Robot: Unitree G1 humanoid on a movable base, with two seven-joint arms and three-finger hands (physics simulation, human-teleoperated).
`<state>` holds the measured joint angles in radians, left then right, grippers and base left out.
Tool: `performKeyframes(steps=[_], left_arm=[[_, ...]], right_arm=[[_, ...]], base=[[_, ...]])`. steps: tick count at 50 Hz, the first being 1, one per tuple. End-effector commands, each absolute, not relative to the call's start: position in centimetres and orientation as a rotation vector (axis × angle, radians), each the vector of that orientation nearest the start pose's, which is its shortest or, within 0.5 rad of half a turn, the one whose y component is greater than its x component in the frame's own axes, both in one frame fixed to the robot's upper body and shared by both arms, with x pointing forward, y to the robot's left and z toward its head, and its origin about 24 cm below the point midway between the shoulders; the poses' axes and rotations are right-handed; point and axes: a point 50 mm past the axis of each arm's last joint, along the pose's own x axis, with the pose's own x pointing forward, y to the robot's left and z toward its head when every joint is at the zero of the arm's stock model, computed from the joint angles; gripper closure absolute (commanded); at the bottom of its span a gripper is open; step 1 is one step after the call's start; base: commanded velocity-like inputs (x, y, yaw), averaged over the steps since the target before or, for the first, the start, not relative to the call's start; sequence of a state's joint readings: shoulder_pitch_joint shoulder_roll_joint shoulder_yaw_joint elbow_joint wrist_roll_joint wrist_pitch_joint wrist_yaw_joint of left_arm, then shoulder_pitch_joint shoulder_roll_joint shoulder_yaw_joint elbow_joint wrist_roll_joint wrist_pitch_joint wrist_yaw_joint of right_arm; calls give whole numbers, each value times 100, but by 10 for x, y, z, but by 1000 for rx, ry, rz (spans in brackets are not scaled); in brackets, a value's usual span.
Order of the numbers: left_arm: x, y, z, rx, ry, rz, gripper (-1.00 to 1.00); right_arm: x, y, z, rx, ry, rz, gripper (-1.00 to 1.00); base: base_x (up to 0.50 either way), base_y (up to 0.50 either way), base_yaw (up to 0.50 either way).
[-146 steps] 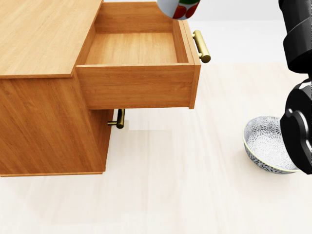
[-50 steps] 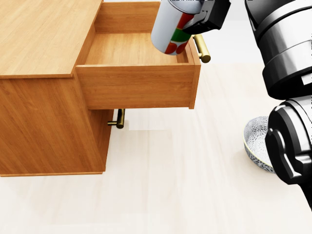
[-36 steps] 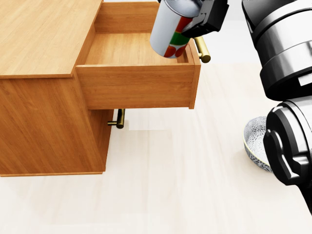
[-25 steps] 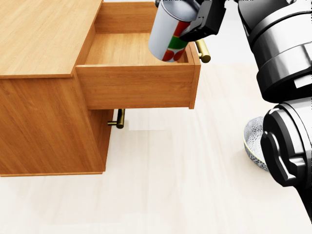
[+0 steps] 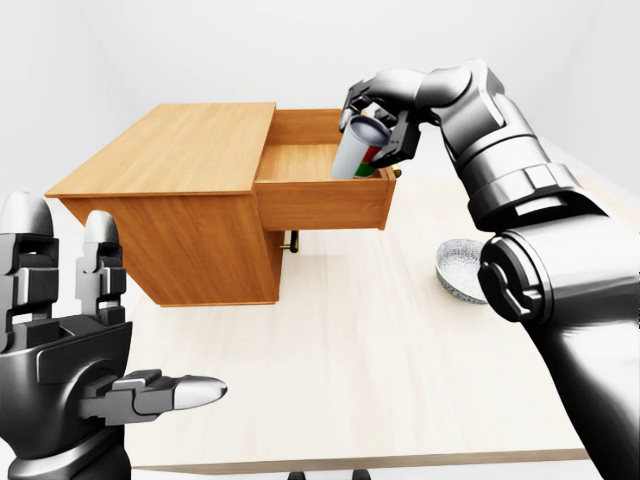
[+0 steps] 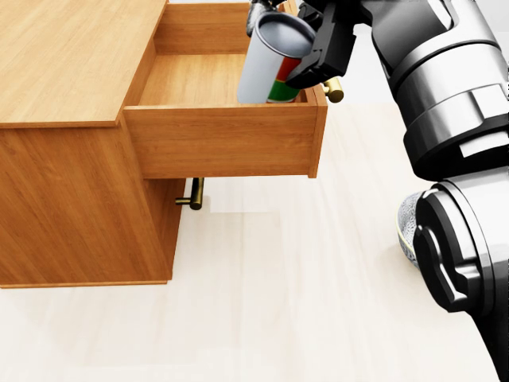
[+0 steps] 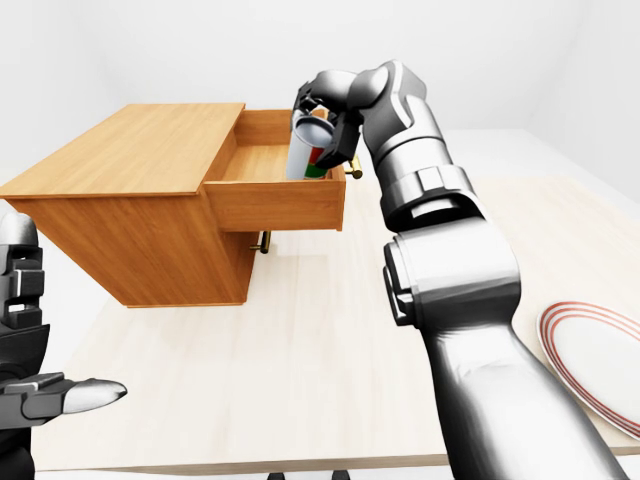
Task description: Put the ketchup in the top drawer of the cabinet.
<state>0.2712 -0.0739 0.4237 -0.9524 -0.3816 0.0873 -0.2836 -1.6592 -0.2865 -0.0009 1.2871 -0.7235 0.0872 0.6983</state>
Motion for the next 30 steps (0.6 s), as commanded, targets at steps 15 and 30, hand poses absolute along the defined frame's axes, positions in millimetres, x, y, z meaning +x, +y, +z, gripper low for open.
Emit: performKeyframes(steps=[15,30], left_arm=[[140,210,190,-60,-661,47,-100],[141,209,189,-60,-654,44,-100]], right_arm=[[420,-105,322,-1052,58,499,-100],[418,-108,332,-1060,42,478,-100]], base=[[0,0,0],[0,0,0]])
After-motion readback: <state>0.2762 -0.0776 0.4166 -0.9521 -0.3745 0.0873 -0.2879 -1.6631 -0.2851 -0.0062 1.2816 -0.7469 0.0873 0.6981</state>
